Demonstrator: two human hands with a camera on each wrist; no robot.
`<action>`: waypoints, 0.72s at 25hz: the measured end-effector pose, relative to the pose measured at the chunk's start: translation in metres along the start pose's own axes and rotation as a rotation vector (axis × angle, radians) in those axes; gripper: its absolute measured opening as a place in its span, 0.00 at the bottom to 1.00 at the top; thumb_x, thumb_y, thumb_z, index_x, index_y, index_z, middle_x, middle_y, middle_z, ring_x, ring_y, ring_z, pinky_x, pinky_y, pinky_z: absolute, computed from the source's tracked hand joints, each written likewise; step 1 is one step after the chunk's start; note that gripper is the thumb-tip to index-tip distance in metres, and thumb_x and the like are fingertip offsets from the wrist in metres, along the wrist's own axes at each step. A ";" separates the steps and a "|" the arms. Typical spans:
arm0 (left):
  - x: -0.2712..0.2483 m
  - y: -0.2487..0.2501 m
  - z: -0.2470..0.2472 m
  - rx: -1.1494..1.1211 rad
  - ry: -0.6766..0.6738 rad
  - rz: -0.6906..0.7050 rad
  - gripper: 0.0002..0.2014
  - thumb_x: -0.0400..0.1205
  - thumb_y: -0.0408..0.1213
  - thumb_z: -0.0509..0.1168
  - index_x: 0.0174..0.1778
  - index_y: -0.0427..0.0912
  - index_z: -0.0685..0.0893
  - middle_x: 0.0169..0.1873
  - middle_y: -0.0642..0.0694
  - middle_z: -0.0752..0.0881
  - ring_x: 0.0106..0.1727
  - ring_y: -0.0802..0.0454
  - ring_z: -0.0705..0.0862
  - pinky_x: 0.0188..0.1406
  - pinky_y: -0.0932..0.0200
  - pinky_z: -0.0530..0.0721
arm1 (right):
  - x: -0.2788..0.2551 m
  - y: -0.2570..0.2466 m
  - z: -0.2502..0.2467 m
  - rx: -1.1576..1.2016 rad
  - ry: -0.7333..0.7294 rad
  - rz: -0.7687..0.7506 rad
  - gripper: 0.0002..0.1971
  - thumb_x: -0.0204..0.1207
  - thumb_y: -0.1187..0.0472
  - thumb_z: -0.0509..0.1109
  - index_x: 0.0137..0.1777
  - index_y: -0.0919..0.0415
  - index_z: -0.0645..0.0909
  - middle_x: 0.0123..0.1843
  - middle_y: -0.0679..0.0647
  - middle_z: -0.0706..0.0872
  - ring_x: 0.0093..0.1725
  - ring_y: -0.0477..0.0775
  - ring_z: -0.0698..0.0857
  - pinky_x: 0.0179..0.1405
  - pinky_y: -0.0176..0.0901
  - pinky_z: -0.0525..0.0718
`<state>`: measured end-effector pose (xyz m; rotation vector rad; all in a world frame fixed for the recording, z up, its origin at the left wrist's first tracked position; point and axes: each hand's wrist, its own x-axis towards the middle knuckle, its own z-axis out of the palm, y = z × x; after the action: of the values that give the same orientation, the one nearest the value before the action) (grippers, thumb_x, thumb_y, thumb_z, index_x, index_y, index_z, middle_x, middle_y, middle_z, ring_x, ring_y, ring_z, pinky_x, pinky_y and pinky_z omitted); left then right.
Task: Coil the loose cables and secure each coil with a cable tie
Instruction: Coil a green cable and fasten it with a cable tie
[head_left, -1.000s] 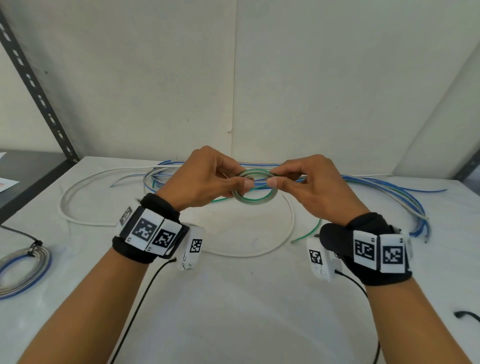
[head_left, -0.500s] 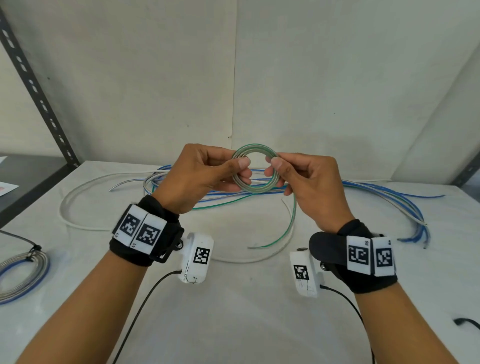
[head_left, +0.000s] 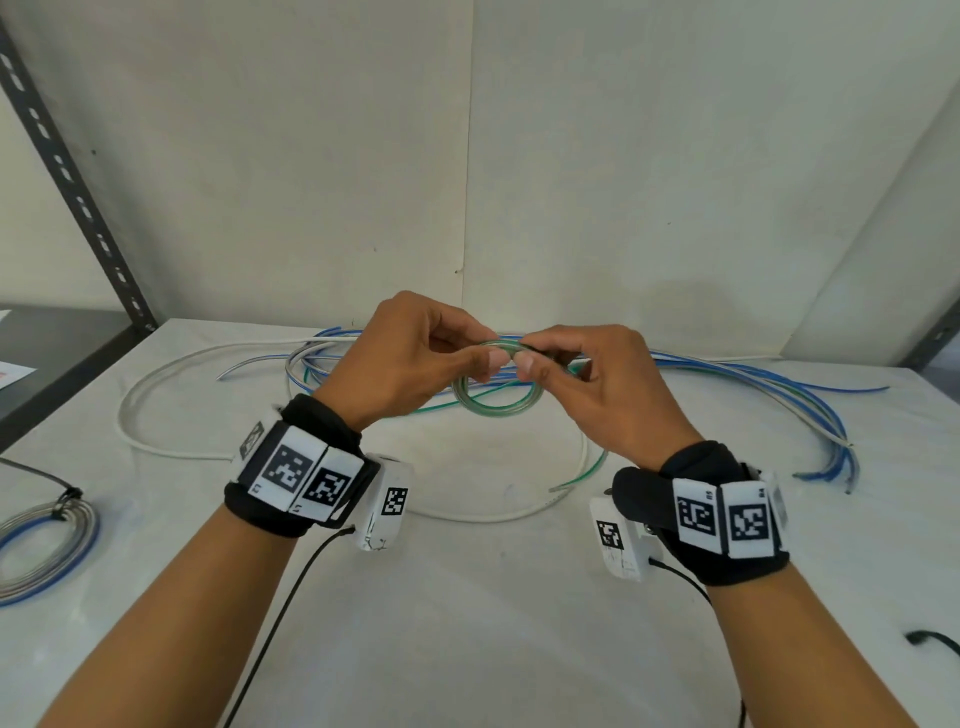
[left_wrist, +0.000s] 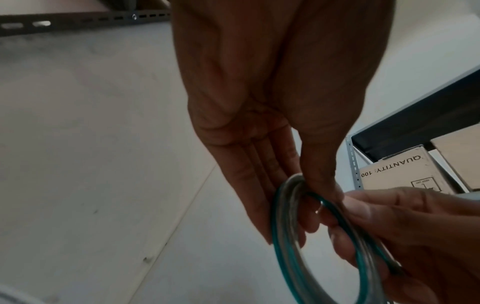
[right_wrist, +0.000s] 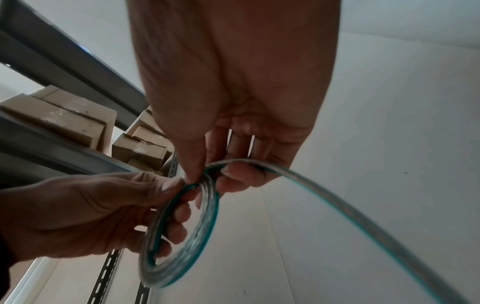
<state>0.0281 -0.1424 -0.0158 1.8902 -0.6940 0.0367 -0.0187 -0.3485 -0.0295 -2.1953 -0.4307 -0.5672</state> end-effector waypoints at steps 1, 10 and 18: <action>0.000 0.001 0.000 0.029 0.013 0.019 0.04 0.79 0.36 0.77 0.47 0.40 0.94 0.35 0.44 0.93 0.39 0.51 0.93 0.46 0.55 0.91 | 0.000 0.001 0.001 0.021 0.011 0.002 0.06 0.82 0.58 0.74 0.53 0.56 0.93 0.33 0.37 0.86 0.30 0.40 0.80 0.29 0.24 0.71; 0.001 0.009 -0.002 -0.439 0.285 -0.013 0.08 0.83 0.31 0.71 0.53 0.30 0.90 0.38 0.38 0.92 0.40 0.46 0.93 0.45 0.50 0.92 | 0.002 -0.005 0.003 0.468 0.106 0.210 0.06 0.83 0.61 0.72 0.55 0.56 0.90 0.42 0.56 0.93 0.37 0.49 0.90 0.36 0.43 0.90; 0.002 0.006 0.015 -0.632 0.238 -0.094 0.08 0.84 0.33 0.70 0.54 0.32 0.88 0.41 0.39 0.92 0.44 0.45 0.93 0.44 0.54 0.91 | 0.000 -0.007 0.010 0.613 0.196 0.281 0.07 0.84 0.60 0.70 0.52 0.58 0.90 0.43 0.56 0.94 0.43 0.50 0.90 0.39 0.41 0.87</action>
<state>0.0233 -0.1574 -0.0166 1.2807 -0.3887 -0.0172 -0.0194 -0.3363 -0.0304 -1.5599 -0.1550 -0.4202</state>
